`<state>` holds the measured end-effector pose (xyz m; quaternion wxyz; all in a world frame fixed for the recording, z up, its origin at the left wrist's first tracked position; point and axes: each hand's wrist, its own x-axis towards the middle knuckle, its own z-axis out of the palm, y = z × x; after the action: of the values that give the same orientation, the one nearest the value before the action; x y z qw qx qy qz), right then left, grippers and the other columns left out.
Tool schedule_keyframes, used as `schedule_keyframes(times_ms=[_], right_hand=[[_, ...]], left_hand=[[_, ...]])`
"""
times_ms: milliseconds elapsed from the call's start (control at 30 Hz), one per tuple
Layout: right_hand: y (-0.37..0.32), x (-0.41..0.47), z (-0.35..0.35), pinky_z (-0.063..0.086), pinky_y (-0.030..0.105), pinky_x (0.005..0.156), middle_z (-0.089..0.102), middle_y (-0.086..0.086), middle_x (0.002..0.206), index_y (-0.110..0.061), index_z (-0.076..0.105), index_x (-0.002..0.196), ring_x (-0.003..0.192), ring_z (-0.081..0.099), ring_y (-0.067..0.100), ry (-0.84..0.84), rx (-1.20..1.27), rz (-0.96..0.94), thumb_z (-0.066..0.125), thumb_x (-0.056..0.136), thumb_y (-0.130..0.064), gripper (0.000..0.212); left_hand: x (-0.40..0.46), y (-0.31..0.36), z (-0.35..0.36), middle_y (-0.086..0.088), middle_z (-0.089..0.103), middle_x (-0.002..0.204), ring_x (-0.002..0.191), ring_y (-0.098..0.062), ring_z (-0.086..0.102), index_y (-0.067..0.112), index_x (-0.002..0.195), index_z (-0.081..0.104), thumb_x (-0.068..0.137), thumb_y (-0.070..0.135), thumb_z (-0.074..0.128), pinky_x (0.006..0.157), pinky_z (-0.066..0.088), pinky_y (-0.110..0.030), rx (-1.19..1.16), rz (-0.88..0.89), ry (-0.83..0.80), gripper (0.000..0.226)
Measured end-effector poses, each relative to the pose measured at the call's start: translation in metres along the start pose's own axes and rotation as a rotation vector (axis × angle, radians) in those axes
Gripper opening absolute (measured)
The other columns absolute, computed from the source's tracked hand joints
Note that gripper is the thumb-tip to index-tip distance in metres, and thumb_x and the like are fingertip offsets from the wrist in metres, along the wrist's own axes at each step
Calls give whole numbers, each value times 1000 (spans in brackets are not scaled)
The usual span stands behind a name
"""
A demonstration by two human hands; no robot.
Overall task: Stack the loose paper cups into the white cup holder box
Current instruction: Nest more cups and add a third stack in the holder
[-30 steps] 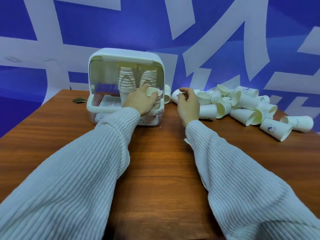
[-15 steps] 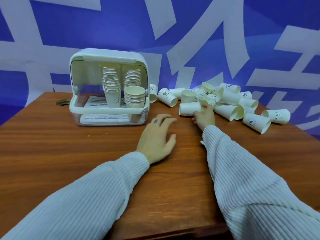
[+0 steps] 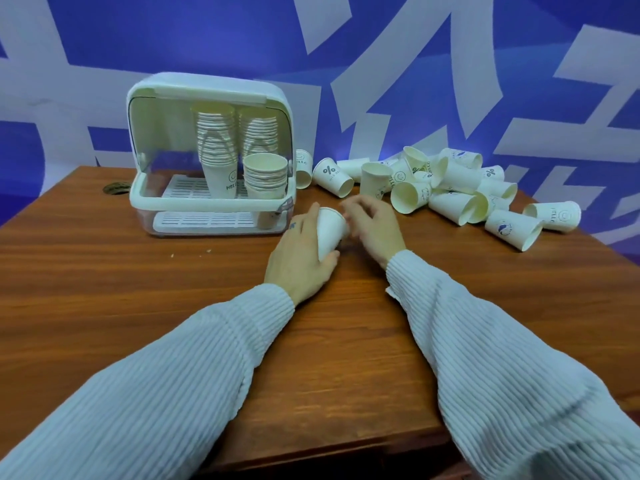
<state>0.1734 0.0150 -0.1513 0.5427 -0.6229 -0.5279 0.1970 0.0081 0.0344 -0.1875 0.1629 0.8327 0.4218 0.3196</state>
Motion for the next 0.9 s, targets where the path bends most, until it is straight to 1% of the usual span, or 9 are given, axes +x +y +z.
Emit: schedule_keyframes(times_ms=[100,200,300,433,533,600,667,767,900], right_hand=[[1,37,-7,52,33,88,71,-7,101,-31,70,114,91,65,8,193,-236,56,56,95,-35,24],[-2,72,-14,42,33,100,56,-2,148,-24,51,147,129,58,21,129,-570,96,53,98,-26,50],[-1,91,-14,40,38,108,39,1,162,-22,36,158,143,46,24,14,-754,106,52,100,-18,60],[9,99,-15,43,38,95,49,8,152,-20,45,150,131,55,29,47,-865,87,49,102,-17,48],[9,92,-17,45,37,84,63,8,125,-16,64,125,112,62,31,211,-838,-17,50,101,-21,29],[-3,82,-15,45,36,76,65,3,106,-18,69,106,97,63,25,379,-659,-92,50,97,-24,22],[-23,70,-10,47,32,77,63,-3,96,-18,68,98,88,59,12,465,-372,-200,52,94,-22,17],[-64,55,6,47,17,77,68,-9,90,-14,72,100,82,59,-1,369,-118,-370,56,95,-19,17],[-99,56,37,52,28,79,70,-10,86,-16,72,102,80,62,7,117,-133,-458,58,96,-21,17]], left_hand=[[1,-1,-3,-2,33,163,147,-22,35,20,164,16,92,44,67,112,37,-41,-58,-61,30,91],[0,-1,-3,-1,35,162,145,-22,39,23,163,18,92,46,67,110,39,-41,-77,-64,38,89],[0,-2,-3,1,35,161,143,-22,42,25,162,19,91,47,67,108,41,-40,-82,-52,59,88],[1,-3,-4,2,35,163,146,-19,37,25,163,20,92,49,67,113,36,-38,-98,-71,82,89],[0,0,-6,2,43,158,143,-22,38,24,161,27,90,50,67,116,34,-39,-88,-57,152,85],[-1,3,-12,2,53,148,132,-24,43,24,158,33,88,49,68,110,38,-40,-72,-66,268,82],[-2,6,-22,2,55,144,125,-23,44,24,157,34,87,48,70,106,39,-39,-117,-86,405,83],[-5,4,-38,2,45,154,132,-18,38,23,161,25,90,43,71,110,35,-36,-268,-156,524,87],[-10,-8,-50,-1,42,157,140,-20,35,22,163,22,91,38,73,117,33,-43,-311,-264,613,89]])
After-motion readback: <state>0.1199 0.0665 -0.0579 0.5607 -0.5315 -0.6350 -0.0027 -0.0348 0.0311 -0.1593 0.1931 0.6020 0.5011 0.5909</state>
